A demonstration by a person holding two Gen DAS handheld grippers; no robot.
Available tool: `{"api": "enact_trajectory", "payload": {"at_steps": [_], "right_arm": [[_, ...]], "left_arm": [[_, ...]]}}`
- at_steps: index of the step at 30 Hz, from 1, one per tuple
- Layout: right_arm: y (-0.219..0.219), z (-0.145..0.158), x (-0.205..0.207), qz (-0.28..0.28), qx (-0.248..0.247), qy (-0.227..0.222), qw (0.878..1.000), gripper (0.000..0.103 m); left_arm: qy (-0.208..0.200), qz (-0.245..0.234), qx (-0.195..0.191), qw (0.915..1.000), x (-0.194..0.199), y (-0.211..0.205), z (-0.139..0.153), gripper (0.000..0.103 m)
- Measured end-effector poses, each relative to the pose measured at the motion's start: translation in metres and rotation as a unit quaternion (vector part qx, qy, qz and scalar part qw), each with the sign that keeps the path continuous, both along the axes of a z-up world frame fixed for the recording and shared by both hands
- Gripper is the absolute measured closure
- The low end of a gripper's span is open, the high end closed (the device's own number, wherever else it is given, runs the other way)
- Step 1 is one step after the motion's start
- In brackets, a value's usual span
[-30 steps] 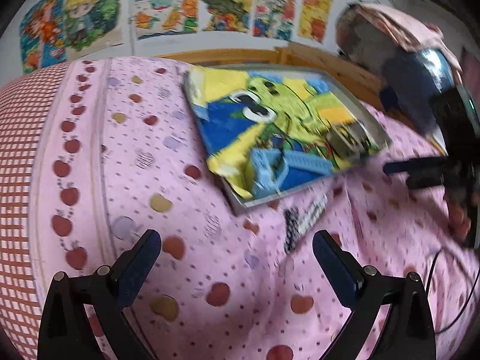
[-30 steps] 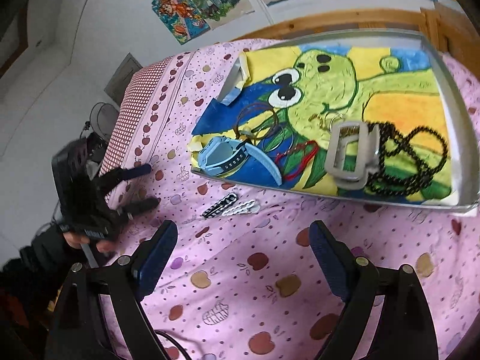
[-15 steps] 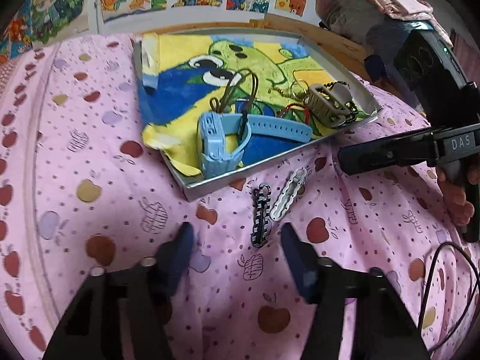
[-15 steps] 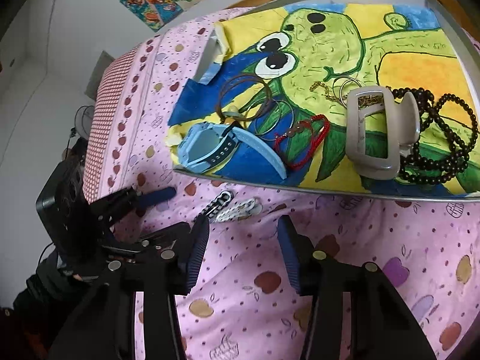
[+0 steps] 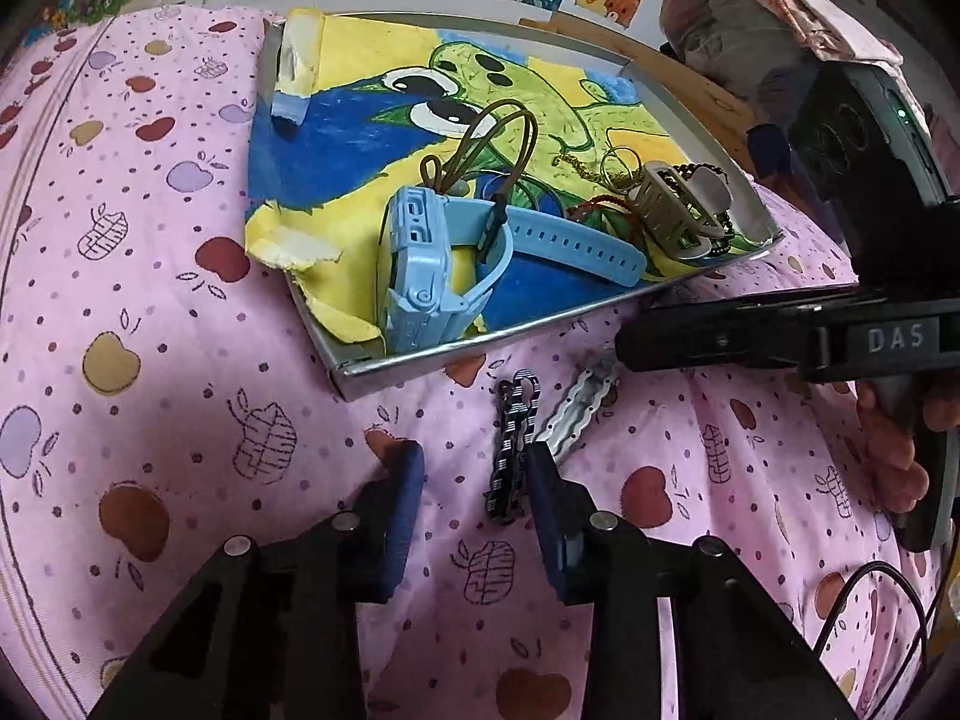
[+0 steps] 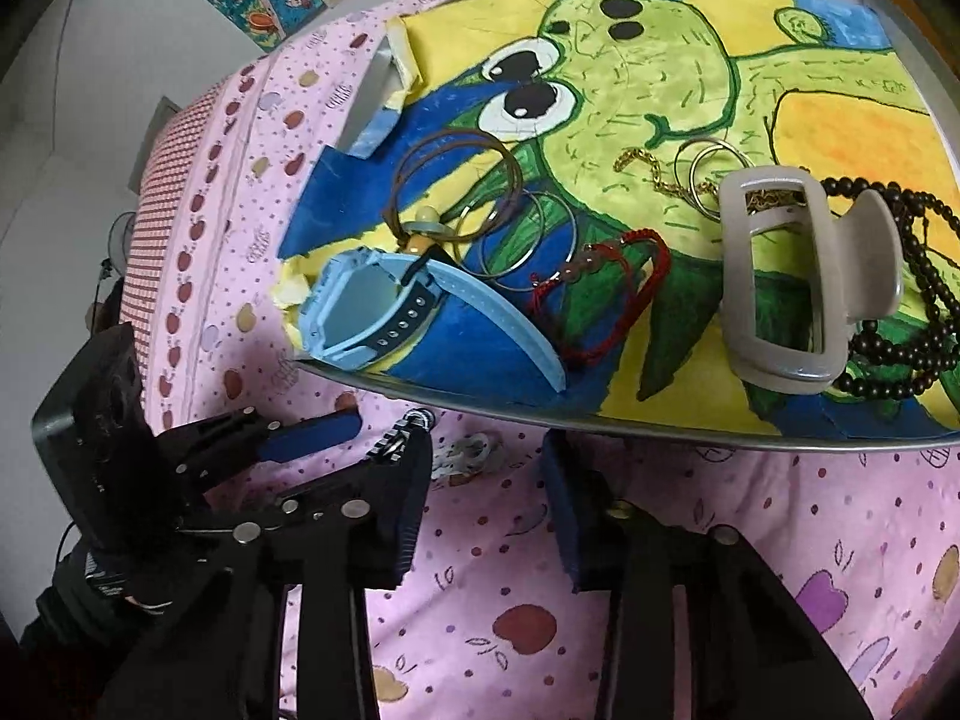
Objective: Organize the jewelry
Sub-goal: 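Grasp the black-white hair clip with the left tool while the right tool grasps the silver clip, then carry the black-white clip into the tray with the left tool while the right tool carries the silver clip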
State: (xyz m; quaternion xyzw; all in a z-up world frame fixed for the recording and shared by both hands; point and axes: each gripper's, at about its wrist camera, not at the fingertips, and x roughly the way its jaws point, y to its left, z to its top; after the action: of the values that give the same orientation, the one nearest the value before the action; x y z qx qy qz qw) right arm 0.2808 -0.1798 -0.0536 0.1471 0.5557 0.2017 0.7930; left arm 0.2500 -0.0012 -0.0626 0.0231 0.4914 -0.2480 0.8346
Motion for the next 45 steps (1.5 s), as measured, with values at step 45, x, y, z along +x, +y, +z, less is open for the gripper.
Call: {"api": "enact_trajectory", "payload": {"at_steps": [45], "right_arm": [[-0.042, 0.035, -0.044, -0.028, 0.030, -0.112, 0.993, 0.101]], "left_arm": [[-0.072, -0.005, -0.013, 0.9973, -0.043, 0.003, 0.048, 0.099]]}}
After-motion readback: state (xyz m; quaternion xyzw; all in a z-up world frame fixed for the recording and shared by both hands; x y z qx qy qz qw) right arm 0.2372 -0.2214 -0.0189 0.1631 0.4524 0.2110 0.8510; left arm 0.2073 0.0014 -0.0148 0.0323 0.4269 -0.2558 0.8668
